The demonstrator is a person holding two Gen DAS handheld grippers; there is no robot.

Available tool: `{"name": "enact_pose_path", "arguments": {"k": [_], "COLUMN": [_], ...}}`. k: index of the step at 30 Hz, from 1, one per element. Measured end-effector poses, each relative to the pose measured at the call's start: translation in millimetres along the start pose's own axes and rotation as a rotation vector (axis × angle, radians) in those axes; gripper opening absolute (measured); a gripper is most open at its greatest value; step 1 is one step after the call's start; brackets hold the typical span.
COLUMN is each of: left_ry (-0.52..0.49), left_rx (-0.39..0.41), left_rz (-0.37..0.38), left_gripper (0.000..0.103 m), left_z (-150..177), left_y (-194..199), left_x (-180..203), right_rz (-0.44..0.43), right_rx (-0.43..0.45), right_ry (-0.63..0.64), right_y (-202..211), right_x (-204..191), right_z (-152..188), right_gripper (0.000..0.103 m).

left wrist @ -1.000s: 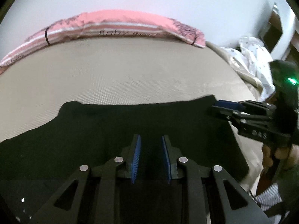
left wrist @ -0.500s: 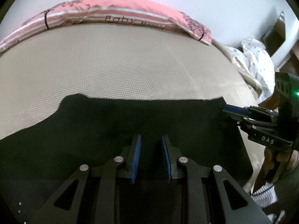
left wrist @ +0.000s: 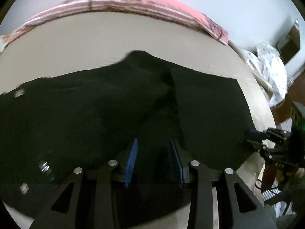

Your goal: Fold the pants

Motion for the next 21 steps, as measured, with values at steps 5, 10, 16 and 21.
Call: {"name": "enact_pose_path", "arguments": {"k": [5, 10, 16, 21], "left_ry": [0.058, 0.172, 0.426, 0.612], "left_rx": [0.125, 0.246, 0.282, 0.31], "left_rz": [-0.058, -0.12, -0.01, 0.057], "left_gripper": [0.047, 0.059, 0.06, 0.06], "left_z": [12, 24, 50, 73], "left_y": [66, 127, 159, 169], "left_x": [-23, -63, -115, -158], "right_rz": [-0.079, -0.128, -0.238, -0.256], "right_rx": [-0.01, -0.005, -0.023, -0.007], "right_ry": [0.035, 0.097, 0.18, 0.261], "right_y": [0, -5, -8, -1], "right_x": [-40, -84, -145, -185], "right_z": [-5, -20, -33, -41], "right_gripper": [0.039, 0.039, 0.039, 0.039]}}
Point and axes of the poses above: each gripper's, at about its wrist camera, not at the fingertips, and y roughly against the way its jaws point, x to its right, z to its underside, the point moved 7 cm from there along -y, roughly the way its jaws point, and after that the axes turned 12 degrees about z, right-handed, at the moved point
